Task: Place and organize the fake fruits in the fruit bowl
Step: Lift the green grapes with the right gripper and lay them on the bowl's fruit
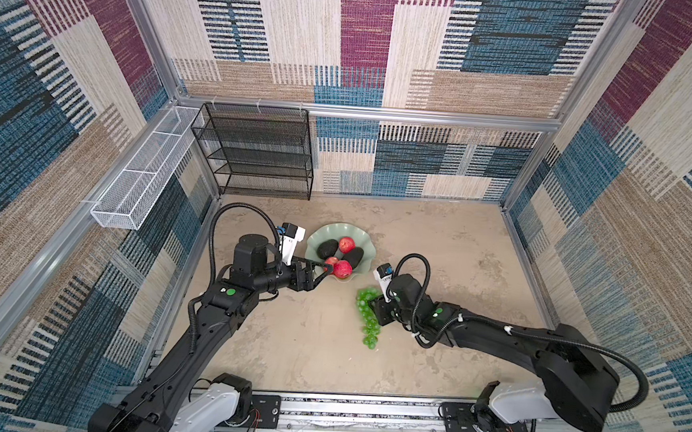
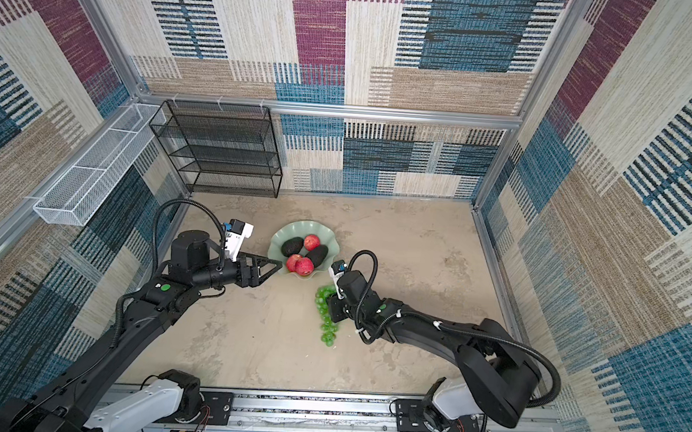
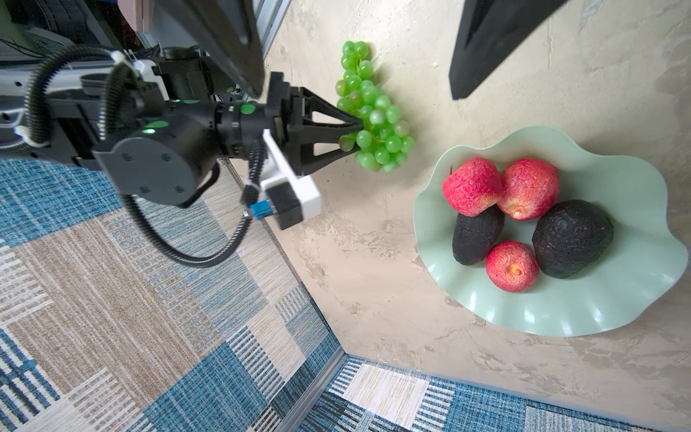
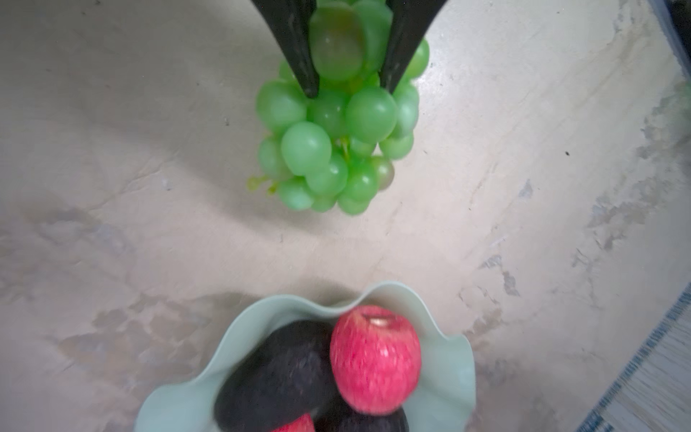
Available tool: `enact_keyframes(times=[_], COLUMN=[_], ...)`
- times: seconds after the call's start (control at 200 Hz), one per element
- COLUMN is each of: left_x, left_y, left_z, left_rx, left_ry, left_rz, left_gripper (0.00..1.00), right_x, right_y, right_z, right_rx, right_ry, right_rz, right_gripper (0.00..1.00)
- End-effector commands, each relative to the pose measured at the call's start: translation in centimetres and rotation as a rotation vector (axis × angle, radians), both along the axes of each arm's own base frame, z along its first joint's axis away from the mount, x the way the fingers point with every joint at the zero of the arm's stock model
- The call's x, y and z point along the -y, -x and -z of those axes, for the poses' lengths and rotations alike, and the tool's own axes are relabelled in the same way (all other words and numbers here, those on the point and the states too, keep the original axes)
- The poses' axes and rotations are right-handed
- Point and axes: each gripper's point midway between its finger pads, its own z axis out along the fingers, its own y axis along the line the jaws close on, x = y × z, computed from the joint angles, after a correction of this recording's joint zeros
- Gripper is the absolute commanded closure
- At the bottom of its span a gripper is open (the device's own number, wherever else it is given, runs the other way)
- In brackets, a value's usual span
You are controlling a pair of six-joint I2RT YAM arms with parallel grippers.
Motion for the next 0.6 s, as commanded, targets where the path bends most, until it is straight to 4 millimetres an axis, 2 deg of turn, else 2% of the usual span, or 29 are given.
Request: enact_keyframes(times=[0.0,0.19,0.351,0.476,0.596], left_x=[0.2,0.1,-0.2,-0.6,-1.0], left_y=[-0.6,-0.7,-0.4,-0.1,0.0], left_z=[-1.0,-1.2,-1.4,-1.5,-1.5], left_rx=[0.071,0.075,0.092,0.103,0.116], left_ry=[-0.002,0.003,-0.006,-0.027,-0.035], left_rz=[0.012,0.008,-0.008,-0.022,-0.040], left_gripper=[0.19,0.19,0.19,0.19,0.19], right_x=[0.8,-1.3,-3.0,-4.0,-5.7], right_y=[-1.3,-4.6,-8.5,-11.8,-14.6], right_z=[-3.2,-9.8,-13.1,-13.2,-10.3], right_rx=[0.076,0.219,0.293,0.316,0.298], right_ry=[-0.005,-0.063,-0.076,-0.064,-0.021], right_rz=[0.059,0.041,0.014,-0.002,-0.022], right_gripper=[0.70,0.70,0.70,0.70,0.70])
